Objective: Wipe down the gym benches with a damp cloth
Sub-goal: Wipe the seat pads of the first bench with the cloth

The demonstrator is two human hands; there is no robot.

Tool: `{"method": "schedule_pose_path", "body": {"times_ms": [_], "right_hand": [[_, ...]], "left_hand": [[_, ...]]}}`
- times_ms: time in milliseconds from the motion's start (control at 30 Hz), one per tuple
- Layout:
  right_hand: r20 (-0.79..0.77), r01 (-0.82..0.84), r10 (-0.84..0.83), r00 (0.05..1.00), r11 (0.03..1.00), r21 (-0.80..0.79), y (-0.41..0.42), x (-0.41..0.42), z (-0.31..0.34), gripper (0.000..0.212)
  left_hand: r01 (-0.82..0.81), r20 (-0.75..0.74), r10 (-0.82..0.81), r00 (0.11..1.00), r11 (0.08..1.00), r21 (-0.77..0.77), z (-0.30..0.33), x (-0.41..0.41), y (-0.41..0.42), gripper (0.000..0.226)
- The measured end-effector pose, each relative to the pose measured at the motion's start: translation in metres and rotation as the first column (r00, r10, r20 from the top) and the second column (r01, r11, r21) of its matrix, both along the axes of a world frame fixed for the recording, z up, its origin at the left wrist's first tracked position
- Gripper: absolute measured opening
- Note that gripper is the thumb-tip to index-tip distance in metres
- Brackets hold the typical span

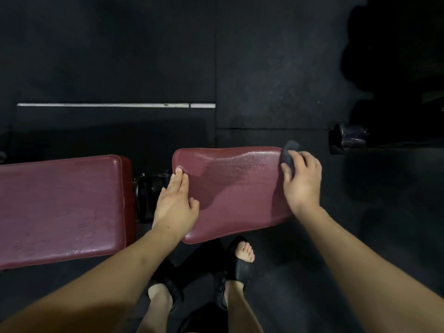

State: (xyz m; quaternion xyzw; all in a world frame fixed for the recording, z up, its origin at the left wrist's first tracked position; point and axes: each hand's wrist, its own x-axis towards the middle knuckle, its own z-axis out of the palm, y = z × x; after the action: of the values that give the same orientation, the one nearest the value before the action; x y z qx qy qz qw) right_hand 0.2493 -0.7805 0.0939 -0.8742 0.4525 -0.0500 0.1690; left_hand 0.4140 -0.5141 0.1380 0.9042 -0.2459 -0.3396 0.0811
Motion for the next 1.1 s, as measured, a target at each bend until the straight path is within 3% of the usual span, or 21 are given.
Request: {"method": "schedule_pose_path", "body": {"times_ms": [67, 133, 267, 400, 467, 533, 600, 667, 800, 900, 1000, 1100], "right_hand": [[-0.005, 0.115, -0.115, 0.993, 0.993, -0.033, 0.025, 0.020, -0.003, 0.035], [0.025, 0.095, -0.093, 0.995, 0.994, -0.056, 0.063, 0.049, -0.001, 0.035], [0.101, -0.208, 0.210, 0.973, 0.978, -0.029, 0.136, 0.094, 0.001, 0.033], [0.062, -0.484, 0.491, 0.869, 0.870, -0.096, 0.097, 0.060, 0.002, 0.038], [0.036, -0.395, 0.403, 0.914, 0.909, -0.132, 0.063, 0.024, 0.002, 0.036], [0.025, -0.149, 0.151, 0.988, 0.986, -0.074, 0.052, 0.002, 0.003, 0.034], [0.011, 0.057, -0.057, 0.998, 0.997, -0.047, 0.066, 0.012, 0.000, 0.034], [0.043, 0.081, -0.078, 0.996, 0.995, -0.055, 0.091, 0.043, -0.001, 0.034], [0.135, -0.275, 0.282, 0.950, 0.959, -0.073, 0.144, 0.119, -0.003, 0.033], [0.136, -0.411, 0.420, 0.897, 0.907, -0.091, 0.153, 0.147, -0.006, 0.030], [0.149, -0.553, 0.560, 0.815, 0.828, -0.088, 0.169, 0.100, -0.005, 0.032], [0.103, -0.739, 0.741, 0.664, 0.671, -0.060, 0.196, 0.034, 0.001, 0.035]], "left_hand": [[-0.010, -0.006, 0.010, 1.000, 1.000, -0.011, -0.003, -0.001, 0.000, 0.070], [-0.017, -0.012, 0.016, 1.000, 0.999, -0.031, -0.002, 0.000, 0.002, 0.068], [-0.027, -0.031, 0.025, 0.999, 0.997, -0.077, 0.006, 0.010, 0.009, 0.064], [0.013, -0.034, -0.018, 0.999, 0.992, -0.125, 0.007, 0.020, 0.026, 0.062], [0.090, 0.030, -0.088, 0.996, 0.991, -0.099, 0.004, 0.020, 0.034, 0.063], [0.125, 0.070, -0.120, 0.990, 0.989, -0.078, 0.000, 0.020, 0.041, 0.062], [0.147, 0.080, -0.141, 0.987, 0.987, -0.069, -0.002, 0.019, 0.049, 0.060], [0.177, 0.083, -0.172, 0.982, 0.982, -0.065, -0.004, 0.019, 0.058, 0.058], [0.194, 0.095, -0.188, 0.978, 0.979, -0.063, -0.006, 0.018, 0.079, 0.059], [0.210, 0.100, -0.204, 0.974, 0.976, -0.055, -0.010, 0.018, 0.092, 0.061], [0.225, 0.089, -0.221, 0.971, 0.973, -0.045, -0.012, 0.015, 0.101, 0.062], [0.212, 0.083, -0.207, 0.975, 0.976, -0.057, -0.011, 0.012, 0.105, 0.062]]}}
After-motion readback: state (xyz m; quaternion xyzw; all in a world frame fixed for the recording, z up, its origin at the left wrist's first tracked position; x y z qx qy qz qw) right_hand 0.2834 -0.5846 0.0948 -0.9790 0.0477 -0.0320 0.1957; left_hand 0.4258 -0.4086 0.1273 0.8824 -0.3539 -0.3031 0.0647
